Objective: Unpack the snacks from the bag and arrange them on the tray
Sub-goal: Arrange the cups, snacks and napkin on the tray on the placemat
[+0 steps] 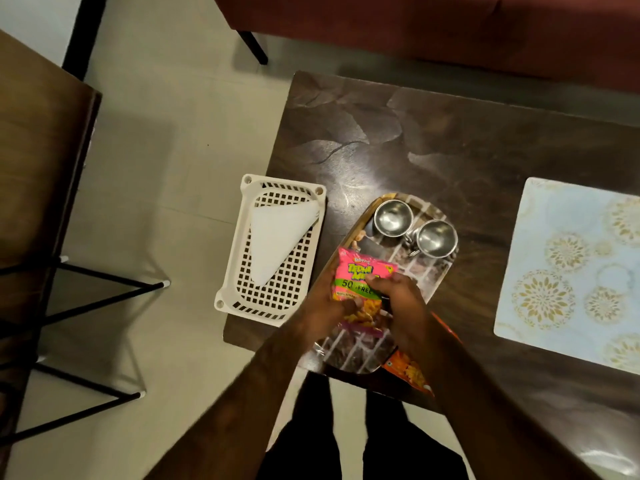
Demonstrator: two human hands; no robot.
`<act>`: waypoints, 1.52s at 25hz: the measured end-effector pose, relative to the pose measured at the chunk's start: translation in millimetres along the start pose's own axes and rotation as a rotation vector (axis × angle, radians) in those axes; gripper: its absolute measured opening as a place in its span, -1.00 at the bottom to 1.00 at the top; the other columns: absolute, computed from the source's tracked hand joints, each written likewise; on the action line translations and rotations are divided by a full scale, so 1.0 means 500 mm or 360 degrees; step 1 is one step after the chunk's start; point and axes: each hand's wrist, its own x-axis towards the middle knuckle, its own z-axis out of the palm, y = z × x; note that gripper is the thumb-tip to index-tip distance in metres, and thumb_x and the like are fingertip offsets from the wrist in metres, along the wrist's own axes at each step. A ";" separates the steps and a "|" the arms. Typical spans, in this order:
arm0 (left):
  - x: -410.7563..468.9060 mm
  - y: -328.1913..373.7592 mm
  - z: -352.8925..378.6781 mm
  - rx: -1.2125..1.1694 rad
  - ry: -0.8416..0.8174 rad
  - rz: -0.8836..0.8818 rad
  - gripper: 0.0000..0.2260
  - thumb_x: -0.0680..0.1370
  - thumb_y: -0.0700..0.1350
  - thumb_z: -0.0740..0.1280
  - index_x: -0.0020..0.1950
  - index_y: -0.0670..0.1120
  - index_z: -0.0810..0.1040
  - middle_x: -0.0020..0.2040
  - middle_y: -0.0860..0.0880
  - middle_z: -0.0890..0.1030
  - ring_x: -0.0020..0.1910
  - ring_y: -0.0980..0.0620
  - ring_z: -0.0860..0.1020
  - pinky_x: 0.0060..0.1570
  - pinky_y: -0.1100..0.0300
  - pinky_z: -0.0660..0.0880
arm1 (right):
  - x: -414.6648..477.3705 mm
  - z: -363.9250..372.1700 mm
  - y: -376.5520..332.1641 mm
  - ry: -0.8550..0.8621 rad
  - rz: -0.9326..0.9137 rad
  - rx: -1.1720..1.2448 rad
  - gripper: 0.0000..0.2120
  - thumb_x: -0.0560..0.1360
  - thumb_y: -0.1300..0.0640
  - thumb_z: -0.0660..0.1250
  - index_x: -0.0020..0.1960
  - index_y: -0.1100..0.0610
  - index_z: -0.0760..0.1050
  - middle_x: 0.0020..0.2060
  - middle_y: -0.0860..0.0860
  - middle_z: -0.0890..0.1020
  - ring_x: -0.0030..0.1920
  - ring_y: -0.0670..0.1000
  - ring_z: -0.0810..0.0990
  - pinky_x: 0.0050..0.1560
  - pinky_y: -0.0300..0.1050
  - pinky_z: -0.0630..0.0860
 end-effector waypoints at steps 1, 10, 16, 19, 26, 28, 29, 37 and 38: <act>0.015 0.007 -0.020 0.0112 0.0065 -0.0017 -0.52 0.48 -0.33 0.46 0.35 -0.08 0.47 0.04 0.01 0.73 -0.02 0.09 0.71 -0.06 0.20 0.64 | 0.015 0.013 0.002 -0.0036 -0.0002 -0.0014 -0.85 0.58 0.23 0.44 0.14 0.11 0.62 -0.07 0.08 0.76 -0.29 -0.03 0.74 -0.35 -0.21 0.57; 0.096 0.008 -0.029 0.1350 0.0278 0.0315 -0.37 0.44 -0.09 0.50 0.47 -0.03 0.36 0.25 -0.17 0.51 0.22 -0.13 0.49 0.23 0.01 0.47 | 0.098 0.039 0.018 0.0434 -0.0323 -0.0198 -0.65 0.45 0.20 0.58 0.20 0.19 0.63 0.07 0.22 0.77 0.14 0.29 0.76 0.23 0.34 0.65; 0.045 0.039 -0.008 0.2056 0.0570 0.0389 -0.33 0.45 0.08 0.45 0.47 -0.07 0.29 0.30 -0.18 0.43 0.28 -0.19 0.44 0.22 -0.11 0.46 | 0.040 0.021 0.013 0.0637 -0.0529 -0.0783 -0.54 0.45 0.03 0.55 0.30 0.13 0.58 0.14 0.11 0.72 0.19 0.15 0.70 0.22 -0.03 0.59; -0.016 0.040 0.026 0.1725 0.0516 0.0510 -0.63 0.45 -0.07 0.35 0.24 -0.08 0.44 0.15 -0.13 0.57 0.14 -0.17 0.55 0.10 -0.07 0.52 | -0.017 -0.049 0.018 0.0764 -0.0687 -0.1167 -0.49 0.43 0.12 0.46 0.37 0.09 0.54 0.26 0.11 0.63 0.32 0.20 0.59 0.30 0.05 0.54; -0.090 -0.091 0.182 0.1366 -0.0298 -0.0237 -0.95 0.50 -0.04 0.32 -0.05 0.07 0.55 -0.08 0.01 0.67 0.03 -0.08 0.64 -0.18 0.19 0.47 | -0.062 -0.206 0.066 0.0437 -0.0105 -0.1787 -0.05 0.37 -0.19 0.58 0.62 0.02 0.24 0.48 0.13 0.38 0.53 0.27 0.36 0.42 0.31 0.45; -0.085 -0.107 0.208 0.1176 -0.0313 -0.0274 -0.82 0.50 -0.10 0.34 -0.23 0.18 0.58 -0.32 0.15 0.59 -0.16 -0.01 0.64 -0.34 0.29 0.43 | -0.054 -0.216 0.079 0.0404 -0.0147 -0.1722 -0.05 0.37 -0.14 0.59 0.64 0.02 0.23 0.47 0.13 0.39 0.51 0.26 0.38 0.40 0.29 0.48; -0.081 -0.111 0.218 0.1050 -0.0300 -0.0318 -0.71 0.50 -0.15 0.35 -0.28 0.24 0.59 -0.42 0.16 0.57 -0.27 0.04 0.60 -0.38 0.28 0.43 | -0.049 -0.217 0.083 0.0383 -0.0163 -0.1667 -0.09 0.38 -0.09 0.58 0.62 0.05 0.27 0.45 0.14 0.42 0.49 0.26 0.41 0.38 0.23 0.50; -0.094 -0.080 0.212 0.0560 -0.0200 -0.0956 -0.76 0.55 0.07 0.41 0.04 -0.09 0.60 -0.03 -0.13 0.61 -0.08 -0.10 0.62 -0.23 0.10 0.58 | -0.073 -0.252 0.048 0.0274 -0.0292 -0.1455 -0.65 0.45 0.18 0.51 0.20 -0.05 0.65 0.02 -0.07 0.72 0.12 0.07 0.73 0.14 0.01 0.65; -0.097 -0.073 0.199 0.0467 -0.0216 -0.1021 -0.65 0.52 0.11 0.44 0.14 -0.11 0.59 0.05 -0.15 0.62 -0.01 -0.13 0.65 -0.18 0.05 0.62 | -0.078 -0.255 0.035 0.0230 -0.0311 -0.1352 -0.65 0.46 0.18 0.54 0.21 -0.03 0.65 0.01 -0.07 0.72 0.10 0.07 0.73 0.15 0.06 0.67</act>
